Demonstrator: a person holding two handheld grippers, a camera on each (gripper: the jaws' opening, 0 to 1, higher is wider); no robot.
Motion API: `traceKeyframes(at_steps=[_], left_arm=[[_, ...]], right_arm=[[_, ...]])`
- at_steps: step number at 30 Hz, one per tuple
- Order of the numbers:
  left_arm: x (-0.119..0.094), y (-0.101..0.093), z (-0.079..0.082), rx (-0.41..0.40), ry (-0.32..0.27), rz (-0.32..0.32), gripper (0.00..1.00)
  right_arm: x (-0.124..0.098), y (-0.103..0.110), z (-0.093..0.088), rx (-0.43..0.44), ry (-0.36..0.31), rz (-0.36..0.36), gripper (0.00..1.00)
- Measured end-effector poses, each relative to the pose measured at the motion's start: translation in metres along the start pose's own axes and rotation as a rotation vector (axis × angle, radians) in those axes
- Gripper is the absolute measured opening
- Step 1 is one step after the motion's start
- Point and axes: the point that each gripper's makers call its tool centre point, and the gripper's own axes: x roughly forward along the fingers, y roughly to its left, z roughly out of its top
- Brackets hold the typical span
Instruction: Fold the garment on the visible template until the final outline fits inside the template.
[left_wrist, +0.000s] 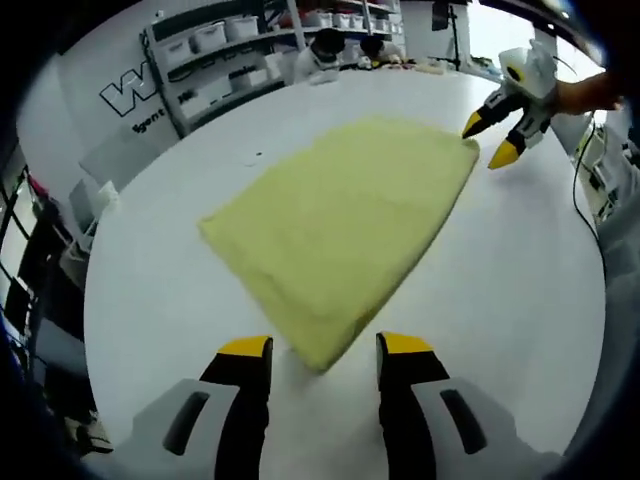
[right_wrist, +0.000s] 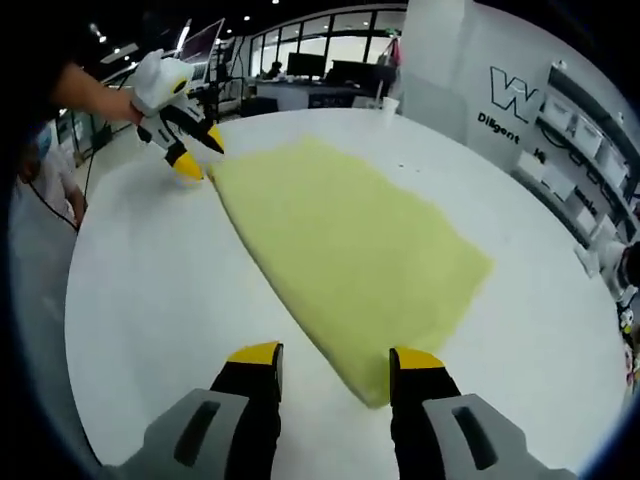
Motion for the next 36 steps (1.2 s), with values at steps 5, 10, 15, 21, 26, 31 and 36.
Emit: traceKeyframes(at_steps=[5,10,15,21,26,31,36], left_arm=[[-0.005,-0.001,0.002,-0.032,-0.023,0.000,0.52],[-0.014,-0.004,0.003,-0.044,-0.038,0.006,0.60],[-0.024,-0.006,0.002,-0.042,-0.058,0.011,0.68],[-0.039,-0.012,0.003,-0.071,-0.094,0.019,0.79],[-0.052,-0.019,0.004,-0.084,-0.126,0.029,0.86],[-0.059,-0.022,0.005,-0.107,-0.156,0.039,0.91],[-0.067,-0.030,0.010,-0.135,-0.197,0.043,0.97]], right_arm=[[-0.008,-0.001,0.006,0.041,-0.026,-0.011,0.48],[-0.017,0.003,0.011,0.061,-0.049,-0.020,0.51],[-0.027,0.008,0.014,0.081,-0.068,-0.025,0.56],[-0.040,0.015,0.018,0.114,-0.101,-0.035,0.64],[-0.049,0.022,0.015,0.136,-0.110,-0.047,0.72],[-0.058,0.028,0.012,0.151,-0.121,-0.059,0.75],[-0.070,0.033,0.012,0.160,-0.136,-0.075,0.79]])
